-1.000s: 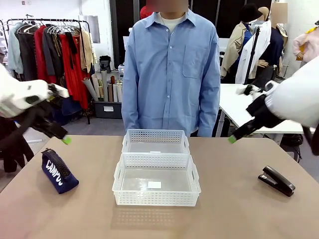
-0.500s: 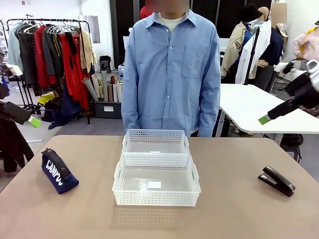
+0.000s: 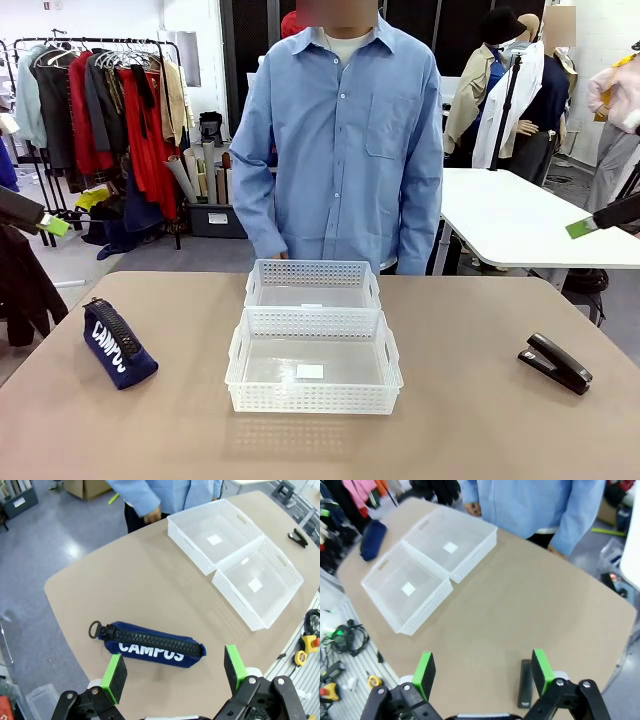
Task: Distribute items into two baskets.
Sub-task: Pick up the Pencil pouch that the person points to.
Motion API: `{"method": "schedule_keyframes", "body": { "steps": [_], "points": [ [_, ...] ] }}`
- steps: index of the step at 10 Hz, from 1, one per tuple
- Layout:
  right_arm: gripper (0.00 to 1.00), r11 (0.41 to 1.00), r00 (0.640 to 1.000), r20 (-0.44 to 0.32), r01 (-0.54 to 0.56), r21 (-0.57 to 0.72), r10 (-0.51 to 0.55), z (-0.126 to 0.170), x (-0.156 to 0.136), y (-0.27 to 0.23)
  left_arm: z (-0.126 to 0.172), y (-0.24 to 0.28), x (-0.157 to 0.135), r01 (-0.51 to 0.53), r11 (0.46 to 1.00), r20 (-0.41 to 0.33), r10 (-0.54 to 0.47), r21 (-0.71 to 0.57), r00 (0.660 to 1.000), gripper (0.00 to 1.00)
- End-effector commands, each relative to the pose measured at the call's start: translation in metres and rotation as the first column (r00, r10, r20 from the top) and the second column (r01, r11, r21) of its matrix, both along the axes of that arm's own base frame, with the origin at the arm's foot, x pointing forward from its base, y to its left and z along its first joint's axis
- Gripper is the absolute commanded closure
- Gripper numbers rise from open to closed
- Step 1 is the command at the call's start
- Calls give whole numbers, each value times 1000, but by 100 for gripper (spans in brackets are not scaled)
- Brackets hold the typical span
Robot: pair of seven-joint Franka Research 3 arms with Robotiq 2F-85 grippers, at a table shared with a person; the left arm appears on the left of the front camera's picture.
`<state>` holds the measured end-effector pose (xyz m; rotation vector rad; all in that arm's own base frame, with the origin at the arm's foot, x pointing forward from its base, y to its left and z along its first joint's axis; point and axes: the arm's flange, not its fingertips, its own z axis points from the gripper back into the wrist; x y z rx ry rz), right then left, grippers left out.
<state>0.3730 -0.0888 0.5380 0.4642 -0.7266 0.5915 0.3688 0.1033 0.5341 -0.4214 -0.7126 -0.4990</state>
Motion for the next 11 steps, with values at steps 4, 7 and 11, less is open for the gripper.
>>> {"method": "schedule_keyframes", "body": {
  "steps": [4,7,11],
  "points": [
    [0,995,998,53,-33,92,28,2,-19,-30,5,20,-14,142,990,28,-142,5,989,0],
    [0,991,998,60,-43,128,36,3,-23,-36,8,23,-19,148,989,57,-146,-22,988,0],
    [0,994,999,36,-15,111,11,2,-24,-34,8,25,-21,126,992,46,-125,-20,991,0]
  ]
}}
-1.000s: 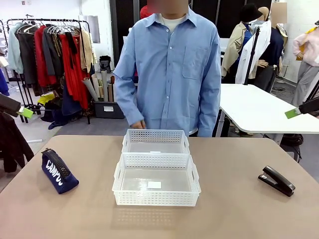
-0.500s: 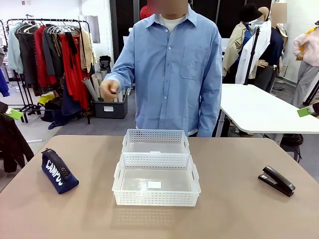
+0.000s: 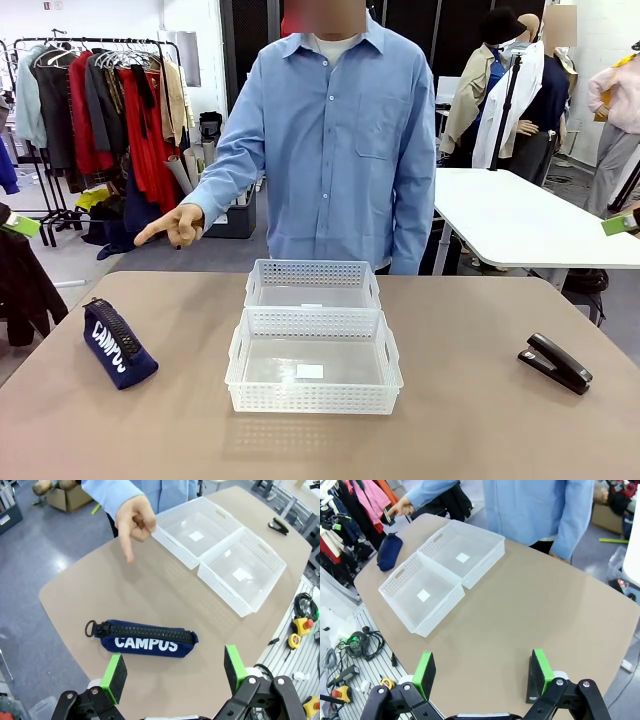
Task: Distribute items into two baskets.
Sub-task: Pick up the Pencil pouch that the person points to.
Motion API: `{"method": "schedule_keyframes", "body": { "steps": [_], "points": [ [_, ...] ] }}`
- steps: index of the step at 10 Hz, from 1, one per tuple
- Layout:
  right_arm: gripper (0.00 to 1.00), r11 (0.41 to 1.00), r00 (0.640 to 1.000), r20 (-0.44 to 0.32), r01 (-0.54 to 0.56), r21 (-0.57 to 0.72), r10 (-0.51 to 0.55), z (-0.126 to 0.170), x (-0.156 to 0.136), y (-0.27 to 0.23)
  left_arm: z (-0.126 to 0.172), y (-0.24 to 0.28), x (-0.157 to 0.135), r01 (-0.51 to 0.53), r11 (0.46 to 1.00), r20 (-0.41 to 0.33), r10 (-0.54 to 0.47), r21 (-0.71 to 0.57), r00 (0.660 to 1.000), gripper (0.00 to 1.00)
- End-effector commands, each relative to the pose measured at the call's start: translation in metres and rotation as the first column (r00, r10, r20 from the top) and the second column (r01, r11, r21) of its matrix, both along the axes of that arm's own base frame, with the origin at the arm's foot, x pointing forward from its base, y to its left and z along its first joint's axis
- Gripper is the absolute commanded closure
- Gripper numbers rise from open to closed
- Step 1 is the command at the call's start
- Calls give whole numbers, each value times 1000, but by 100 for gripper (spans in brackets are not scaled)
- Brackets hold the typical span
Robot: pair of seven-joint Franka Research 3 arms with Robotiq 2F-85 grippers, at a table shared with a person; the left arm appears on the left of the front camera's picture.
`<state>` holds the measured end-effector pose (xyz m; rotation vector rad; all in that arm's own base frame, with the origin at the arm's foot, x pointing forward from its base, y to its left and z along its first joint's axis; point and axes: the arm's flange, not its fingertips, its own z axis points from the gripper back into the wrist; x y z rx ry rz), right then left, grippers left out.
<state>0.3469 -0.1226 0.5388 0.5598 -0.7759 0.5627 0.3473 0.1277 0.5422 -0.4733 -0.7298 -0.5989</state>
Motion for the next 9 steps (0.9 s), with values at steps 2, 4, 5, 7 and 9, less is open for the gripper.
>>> {"method": "schedule_keyframes", "body": {
  "steps": [2,4,5,7,9],
  "points": [
    [0,1000,1000,19,-9,5,9,1,2,0,0,0,0,21,1000,13,-21,-2,1000,0],
    [0,1000,1000,19,-9,5,9,1,2,0,0,0,0,21,1000,13,-21,-2,1000,0],
    [0,1000,1000,19,-9,5,9,1,2,0,0,0,0,21,1000,13,-21,-2,1000,0],
    [0,1000,1000,19,-9,5,9,1,2,0,0,0,0,21,1000,13,-21,-2,1000,0],
    [0,1000,1000,19,-9,5,9,1,2,0,0,0,0,21,1000,13,-21,-2,1000,0]
  ]
}}
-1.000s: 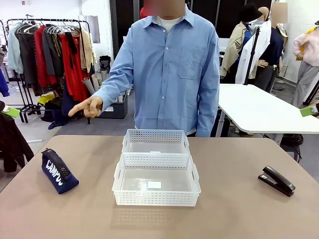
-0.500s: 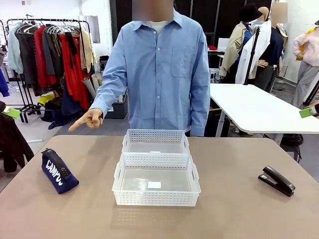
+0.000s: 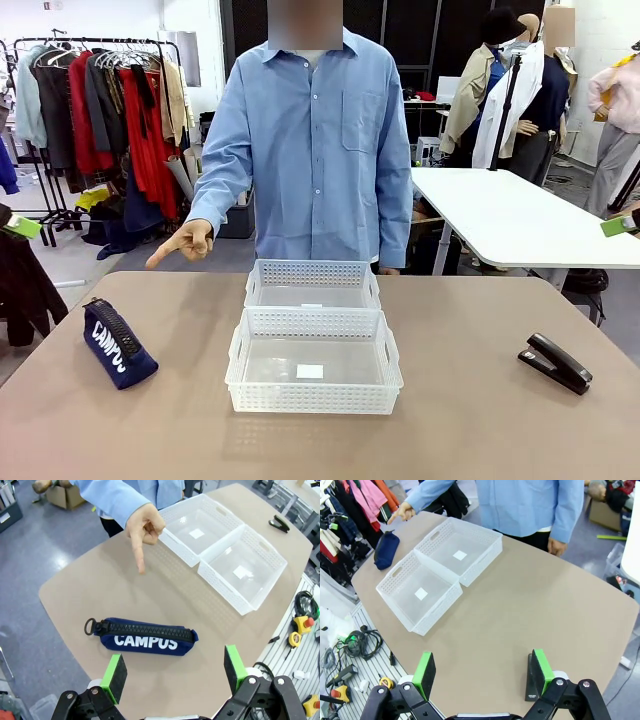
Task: Distribute items into two baskets.
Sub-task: Pick up the Pencil pouch that the person points to.
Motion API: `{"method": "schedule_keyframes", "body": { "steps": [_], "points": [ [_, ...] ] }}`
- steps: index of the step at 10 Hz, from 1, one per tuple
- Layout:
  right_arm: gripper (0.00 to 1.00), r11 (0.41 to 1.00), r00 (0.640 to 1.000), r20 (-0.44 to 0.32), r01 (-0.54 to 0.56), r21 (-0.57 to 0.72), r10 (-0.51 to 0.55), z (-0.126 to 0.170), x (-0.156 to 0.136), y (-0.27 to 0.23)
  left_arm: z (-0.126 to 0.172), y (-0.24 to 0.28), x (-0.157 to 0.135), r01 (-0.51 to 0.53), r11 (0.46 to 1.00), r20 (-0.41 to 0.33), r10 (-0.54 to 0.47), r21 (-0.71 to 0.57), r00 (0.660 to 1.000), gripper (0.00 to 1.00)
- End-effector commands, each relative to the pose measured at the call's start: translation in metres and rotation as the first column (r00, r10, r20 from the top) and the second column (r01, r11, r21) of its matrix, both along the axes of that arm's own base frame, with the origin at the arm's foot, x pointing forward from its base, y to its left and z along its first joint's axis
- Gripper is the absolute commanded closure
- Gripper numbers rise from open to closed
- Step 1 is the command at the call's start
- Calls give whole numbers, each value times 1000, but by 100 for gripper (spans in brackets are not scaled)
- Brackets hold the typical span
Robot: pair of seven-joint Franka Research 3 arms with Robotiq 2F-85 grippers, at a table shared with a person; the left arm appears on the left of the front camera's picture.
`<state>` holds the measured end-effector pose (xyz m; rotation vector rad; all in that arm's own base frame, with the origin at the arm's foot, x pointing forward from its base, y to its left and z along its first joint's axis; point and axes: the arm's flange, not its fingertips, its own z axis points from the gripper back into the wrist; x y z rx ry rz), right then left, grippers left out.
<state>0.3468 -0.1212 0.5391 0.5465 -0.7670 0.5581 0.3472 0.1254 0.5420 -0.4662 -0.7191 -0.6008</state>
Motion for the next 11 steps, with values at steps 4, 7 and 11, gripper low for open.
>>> {"method": "schedule_keyframes", "body": {
  "steps": [4,7,11],
  "points": [
    [0,1000,1000,27,-16,18,16,1,2,-1,7,-6,9,-5,1000,-54,4,-6,999,0],
    [0,1000,1000,27,-16,18,16,1,2,-1,17,-27,28,-87,996,-211,91,30,973,0],
    [0,1000,1000,27,-16,18,16,1,2,-1,15,-51,42,-275,957,-401,289,93,869,0]
  ]
}}
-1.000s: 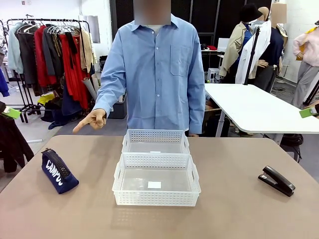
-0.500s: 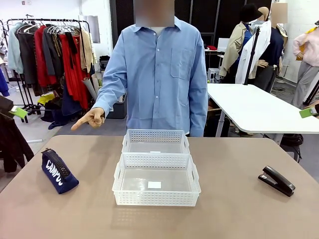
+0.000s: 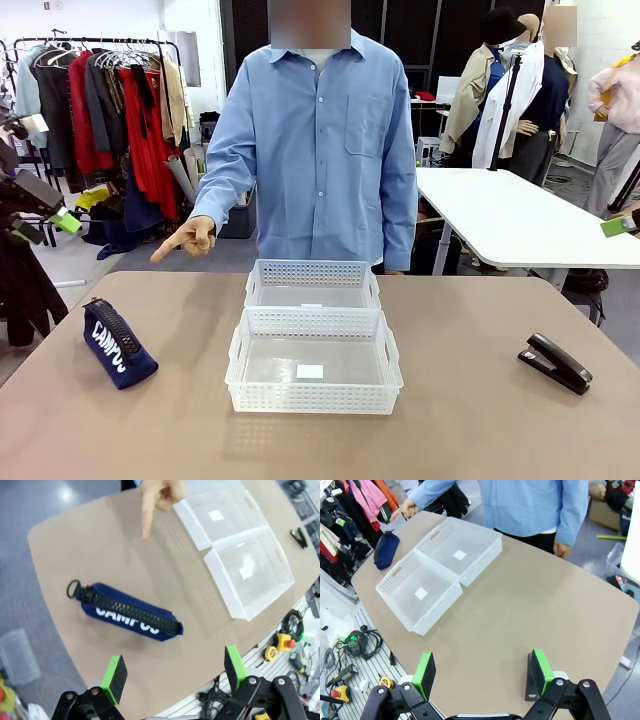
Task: Distribute items into two baskets.
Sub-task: Pick up the Pencil pouch that the person points to.
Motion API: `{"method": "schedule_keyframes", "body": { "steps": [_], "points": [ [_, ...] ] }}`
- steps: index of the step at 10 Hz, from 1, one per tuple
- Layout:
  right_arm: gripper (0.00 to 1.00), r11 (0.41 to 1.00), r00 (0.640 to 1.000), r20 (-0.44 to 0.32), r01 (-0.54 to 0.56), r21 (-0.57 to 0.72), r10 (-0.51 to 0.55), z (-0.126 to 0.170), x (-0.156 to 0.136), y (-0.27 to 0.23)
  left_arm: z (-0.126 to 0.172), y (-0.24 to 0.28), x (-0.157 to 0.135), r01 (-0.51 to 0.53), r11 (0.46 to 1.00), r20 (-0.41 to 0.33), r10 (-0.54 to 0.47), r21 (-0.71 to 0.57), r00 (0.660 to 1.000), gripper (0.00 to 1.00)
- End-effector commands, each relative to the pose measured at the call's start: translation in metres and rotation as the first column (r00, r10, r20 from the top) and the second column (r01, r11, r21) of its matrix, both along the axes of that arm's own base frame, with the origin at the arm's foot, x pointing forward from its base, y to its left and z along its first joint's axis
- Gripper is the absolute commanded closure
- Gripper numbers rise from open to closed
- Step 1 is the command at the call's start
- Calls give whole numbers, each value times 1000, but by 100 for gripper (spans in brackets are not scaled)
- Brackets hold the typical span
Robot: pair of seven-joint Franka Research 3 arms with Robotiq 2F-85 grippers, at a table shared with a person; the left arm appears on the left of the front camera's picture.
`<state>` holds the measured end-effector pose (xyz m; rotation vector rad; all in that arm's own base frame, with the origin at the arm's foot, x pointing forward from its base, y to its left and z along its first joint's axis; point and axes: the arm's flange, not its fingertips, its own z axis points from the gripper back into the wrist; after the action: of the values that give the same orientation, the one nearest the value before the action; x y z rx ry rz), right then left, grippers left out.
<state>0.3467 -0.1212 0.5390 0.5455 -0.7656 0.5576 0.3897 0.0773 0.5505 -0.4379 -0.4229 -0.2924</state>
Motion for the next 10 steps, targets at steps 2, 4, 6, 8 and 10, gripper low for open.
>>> {"method": "schedule_keyframes", "body": {
  "steps": [2,4,6,8,10],
  "points": [
    [0,1000,999,28,-17,19,17,1,2,-1,2,-13,1,-172,984,-160,177,41,971,0],
    [0,1000,999,28,-17,19,17,1,2,-1,-6,-27,10,-299,951,-253,308,76,917,0],
    [0,1000,999,28,-17,19,17,1,2,-1,-22,-34,30,-446,883,-313,468,143,826,0],
    [0,1000,999,28,-17,19,17,1,2,-1,-44,-40,53,-544,808,-351,588,227,728,0],
    [0,1000,999,28,-17,19,17,1,2,-1,-60,-43,70,-595,760,-357,649,262,671,0]
  ]
}}
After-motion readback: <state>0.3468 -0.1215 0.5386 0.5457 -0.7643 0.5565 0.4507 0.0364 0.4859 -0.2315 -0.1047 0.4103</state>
